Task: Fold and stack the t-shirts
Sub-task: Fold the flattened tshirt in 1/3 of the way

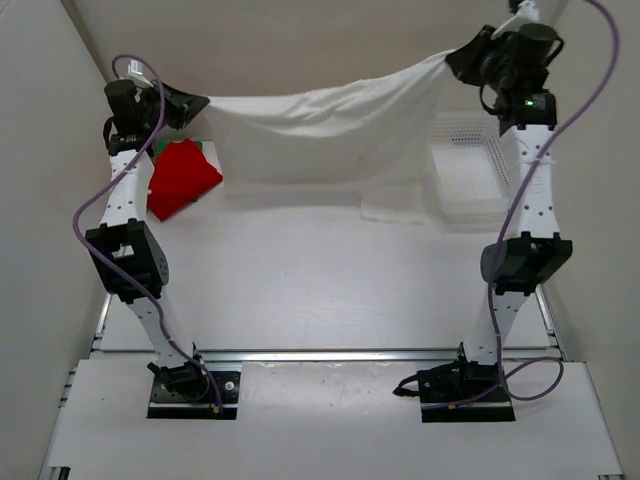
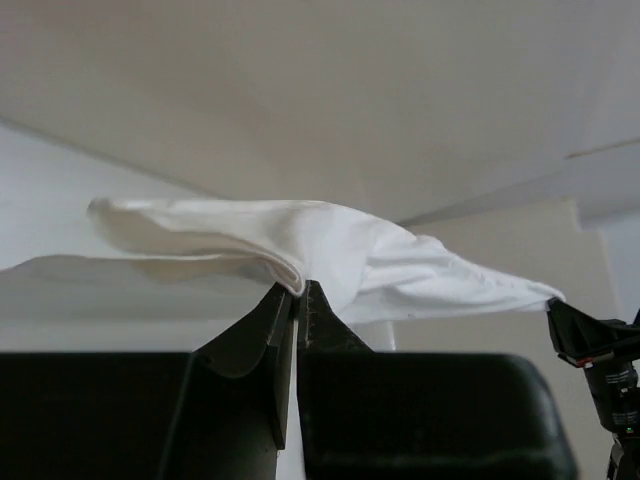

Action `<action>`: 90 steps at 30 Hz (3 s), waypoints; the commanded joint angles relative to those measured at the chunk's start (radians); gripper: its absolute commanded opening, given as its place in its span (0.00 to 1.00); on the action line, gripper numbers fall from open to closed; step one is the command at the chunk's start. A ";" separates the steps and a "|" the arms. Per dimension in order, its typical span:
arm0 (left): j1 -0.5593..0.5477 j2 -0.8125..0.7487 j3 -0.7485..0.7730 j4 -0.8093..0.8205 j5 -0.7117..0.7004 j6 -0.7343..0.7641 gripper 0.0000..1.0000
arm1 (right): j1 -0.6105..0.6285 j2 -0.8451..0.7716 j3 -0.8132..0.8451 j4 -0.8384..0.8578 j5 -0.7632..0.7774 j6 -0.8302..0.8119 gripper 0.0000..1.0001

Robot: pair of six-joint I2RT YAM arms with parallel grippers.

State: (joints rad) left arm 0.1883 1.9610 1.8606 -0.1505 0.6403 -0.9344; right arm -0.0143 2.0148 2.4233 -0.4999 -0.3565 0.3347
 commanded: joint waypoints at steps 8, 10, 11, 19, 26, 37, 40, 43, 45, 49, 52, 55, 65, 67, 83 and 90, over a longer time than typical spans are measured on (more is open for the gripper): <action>0.103 -0.267 -0.263 0.370 0.054 -0.170 0.00 | -0.036 -0.258 -0.194 0.162 -0.090 0.030 0.00; 0.100 -0.310 -0.391 0.458 0.061 -0.172 0.00 | -0.012 -0.286 -0.324 0.162 -0.076 -0.009 0.00; 0.105 -0.329 -0.484 0.474 0.065 -0.169 0.00 | -0.007 -0.316 -0.436 0.188 -0.070 -0.019 0.00; 0.129 -0.327 -0.975 0.615 0.081 -0.064 0.00 | -0.038 -0.580 -1.355 0.555 -0.120 0.079 0.00; 0.145 -0.284 -1.158 0.502 0.013 0.075 0.00 | -0.018 -0.712 -1.757 0.588 -0.027 0.144 0.00; 0.200 -0.473 -1.196 0.002 -0.189 0.409 0.00 | -0.118 -1.099 -2.126 0.480 0.024 0.207 0.00; 0.197 -0.563 -1.195 -0.141 -0.336 0.476 0.00 | -0.167 -1.229 -2.181 0.391 -0.039 0.214 0.00; 0.207 -0.677 -1.235 -0.222 -0.433 0.480 0.00 | -0.140 -1.347 -2.201 0.290 -0.062 0.225 0.00; 0.243 -0.740 -1.273 -0.251 -0.438 0.476 0.00 | -0.104 -1.389 -2.189 0.252 -0.048 0.271 0.00; 0.225 -0.818 -1.319 -0.300 -0.499 0.488 0.00 | -0.064 -1.432 -2.129 0.100 0.011 0.271 0.00; 0.194 -0.881 -1.338 -0.339 -0.577 0.464 0.06 | -0.029 -1.481 -2.112 0.041 0.053 0.306 0.00; 0.200 -0.944 -1.331 -0.354 -0.603 0.439 0.37 | -0.015 -1.479 -2.089 0.020 0.083 0.299 0.11; -0.024 -1.048 -1.275 -0.183 -0.463 0.422 0.52 | 0.094 -1.414 -1.909 0.081 0.113 0.145 0.29; -0.140 -1.062 -1.307 -0.109 -0.456 0.388 0.44 | 0.169 -1.356 -1.937 0.148 0.137 0.162 0.00; -0.805 -0.610 -1.368 0.396 -0.482 0.204 0.32 | 0.476 -0.703 -1.909 0.570 0.208 0.107 0.00; -0.739 -0.632 -1.550 0.416 -0.458 0.206 0.33 | 0.482 -0.726 -1.992 0.500 0.246 0.127 0.00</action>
State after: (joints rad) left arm -0.5762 1.3640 0.3889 0.2455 0.1585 -0.7189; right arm 0.4530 1.3220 0.4774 0.0109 -0.1539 0.4595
